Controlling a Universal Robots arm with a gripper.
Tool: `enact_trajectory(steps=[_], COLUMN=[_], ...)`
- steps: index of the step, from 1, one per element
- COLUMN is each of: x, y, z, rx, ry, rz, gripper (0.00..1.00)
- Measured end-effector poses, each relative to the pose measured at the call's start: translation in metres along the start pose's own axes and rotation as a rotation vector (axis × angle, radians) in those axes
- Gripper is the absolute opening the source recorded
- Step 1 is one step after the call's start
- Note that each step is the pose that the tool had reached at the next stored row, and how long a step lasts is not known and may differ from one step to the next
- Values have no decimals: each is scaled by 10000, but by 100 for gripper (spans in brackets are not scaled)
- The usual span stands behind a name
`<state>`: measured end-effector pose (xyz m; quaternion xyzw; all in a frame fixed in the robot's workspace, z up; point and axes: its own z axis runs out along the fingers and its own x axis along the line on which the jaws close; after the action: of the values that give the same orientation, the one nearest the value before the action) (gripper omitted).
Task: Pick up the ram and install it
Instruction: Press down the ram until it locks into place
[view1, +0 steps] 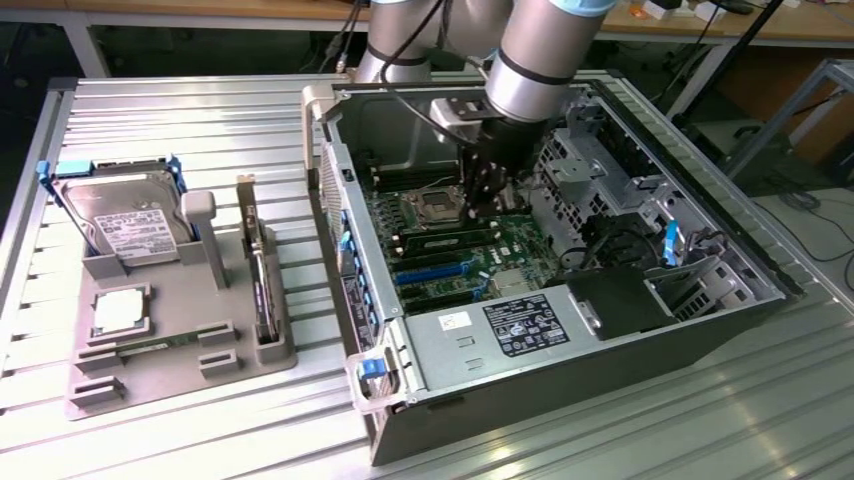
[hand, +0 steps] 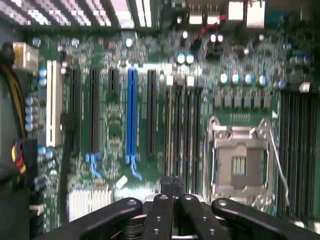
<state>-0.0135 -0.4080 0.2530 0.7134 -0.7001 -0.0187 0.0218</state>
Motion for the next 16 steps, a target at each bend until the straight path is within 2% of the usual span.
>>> enact_trajectory(steps=[2,3,5,7,10,11,14,16], x=[-2,-4,-6,-9,-12,-12,-12,-12], y=[111,205,306,453,615,645,650,648], z=[6,11,17,26,35,37,47,99], rx=[-1,0,0,0,0,-1,1,0], ry=[1,0,1,1,0,0,0,0], rz=[1,2,0,2,2,-1,-9,-9], gripper=[10,10,10,10,10,10,10,10])
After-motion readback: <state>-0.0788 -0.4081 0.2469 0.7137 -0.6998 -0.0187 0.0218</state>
